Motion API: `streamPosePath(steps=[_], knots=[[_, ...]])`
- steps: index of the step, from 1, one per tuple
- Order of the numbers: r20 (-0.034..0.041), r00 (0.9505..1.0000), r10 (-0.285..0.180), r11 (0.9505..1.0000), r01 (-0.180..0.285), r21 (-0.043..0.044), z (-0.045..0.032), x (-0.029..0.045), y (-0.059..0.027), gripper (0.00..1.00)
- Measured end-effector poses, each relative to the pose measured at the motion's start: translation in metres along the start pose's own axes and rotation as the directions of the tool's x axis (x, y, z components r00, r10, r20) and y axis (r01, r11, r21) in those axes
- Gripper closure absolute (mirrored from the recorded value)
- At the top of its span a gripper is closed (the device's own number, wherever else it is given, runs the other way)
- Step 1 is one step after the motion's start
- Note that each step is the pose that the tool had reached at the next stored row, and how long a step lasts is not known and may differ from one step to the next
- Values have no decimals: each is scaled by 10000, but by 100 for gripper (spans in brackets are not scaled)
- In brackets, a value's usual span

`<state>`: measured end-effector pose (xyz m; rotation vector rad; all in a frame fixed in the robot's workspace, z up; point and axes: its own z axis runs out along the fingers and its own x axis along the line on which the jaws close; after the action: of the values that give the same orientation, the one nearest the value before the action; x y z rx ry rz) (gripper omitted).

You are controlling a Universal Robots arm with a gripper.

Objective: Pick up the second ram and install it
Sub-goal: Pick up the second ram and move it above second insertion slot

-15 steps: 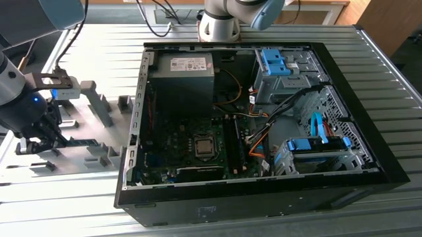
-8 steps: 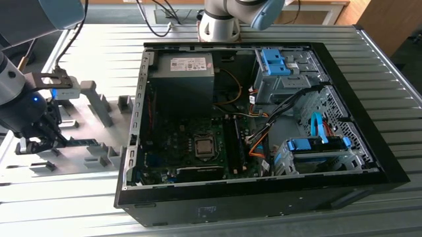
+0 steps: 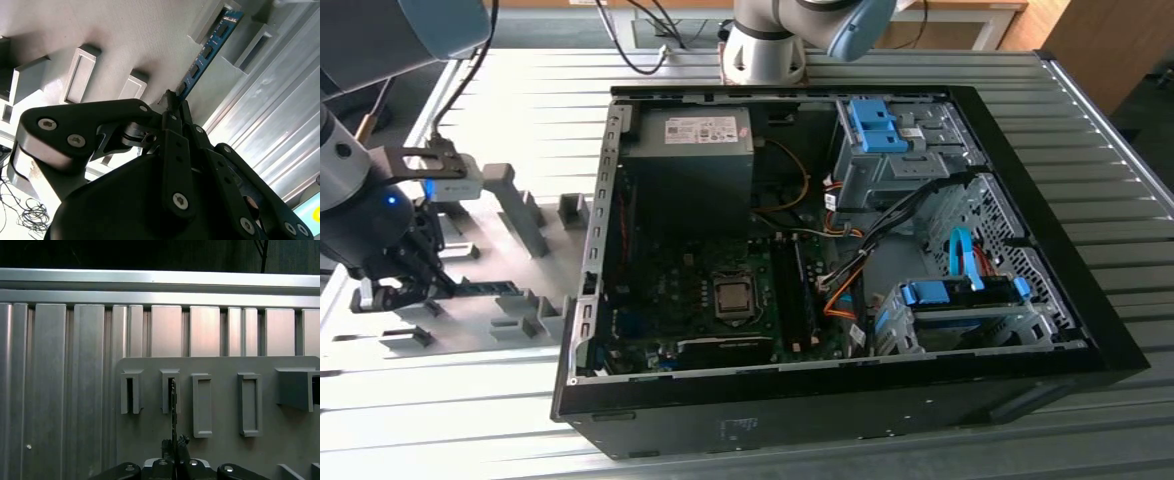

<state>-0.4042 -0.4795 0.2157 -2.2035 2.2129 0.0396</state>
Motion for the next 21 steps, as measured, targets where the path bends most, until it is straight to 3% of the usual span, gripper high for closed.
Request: streamPosePath(steps=[21], knots=[[2,10000,0,10000,0,3,-211,-7,1,86]])
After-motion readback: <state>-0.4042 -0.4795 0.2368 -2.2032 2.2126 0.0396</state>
